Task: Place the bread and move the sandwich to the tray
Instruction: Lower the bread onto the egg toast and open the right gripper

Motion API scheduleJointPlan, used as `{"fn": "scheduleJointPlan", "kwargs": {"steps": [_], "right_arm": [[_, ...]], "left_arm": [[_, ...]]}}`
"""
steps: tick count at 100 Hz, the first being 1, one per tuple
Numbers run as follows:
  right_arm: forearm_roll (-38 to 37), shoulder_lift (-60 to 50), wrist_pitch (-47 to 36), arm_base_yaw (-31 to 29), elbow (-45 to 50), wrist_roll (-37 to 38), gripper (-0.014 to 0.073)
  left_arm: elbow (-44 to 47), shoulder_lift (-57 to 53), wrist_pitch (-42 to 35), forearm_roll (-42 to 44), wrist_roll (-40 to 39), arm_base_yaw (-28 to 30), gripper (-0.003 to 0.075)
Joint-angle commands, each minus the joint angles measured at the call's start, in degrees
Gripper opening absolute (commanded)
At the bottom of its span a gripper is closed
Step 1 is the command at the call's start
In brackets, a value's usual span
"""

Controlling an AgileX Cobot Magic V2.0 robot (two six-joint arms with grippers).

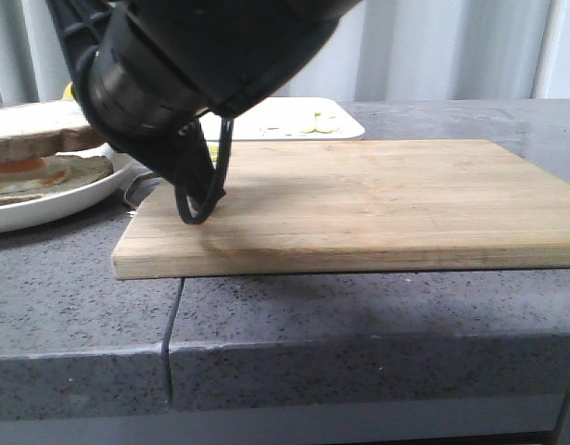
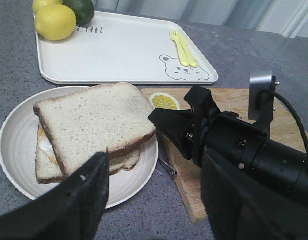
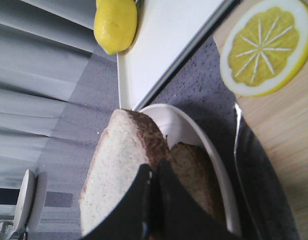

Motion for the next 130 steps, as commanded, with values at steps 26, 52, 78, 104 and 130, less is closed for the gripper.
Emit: {"fn": "scheduleJointPlan", "kwargs": {"steps": [26,52,78,104,130], "right_arm": [[-2.43,-1.19,-0.79,0.01,-3.27,-1.49,-0.0060],[-2.43,-1.19,-1.32,0.01,-3.27,-2.14,-0.0005],[-1.86,-1.19,-5.04,0.01,-3.27,-3.83,0.0183],[-1.24,-1.53,-9.19,0.01,-3.27,-4.45,0.0372],[-7.85,-7.64,-12.42,0.01,-3.27,-19.04,0.0395]], "left_arm": [[-1.90,0.74,-3.33,-1.70,0.23,0.18,0.0387],[-1.90,0.74,-3.33,-1.70,0.23,0.18,0.0387],[-1.90,0.74,-3.23,-1.70,0.23,0.18,0.0387],[-1.90,0.74,-3.23,-1.70,0.23,0.18,0.0387],[-1.90,0.74,-3.23,-1.70,0.23,0.18,0.0387]]}}
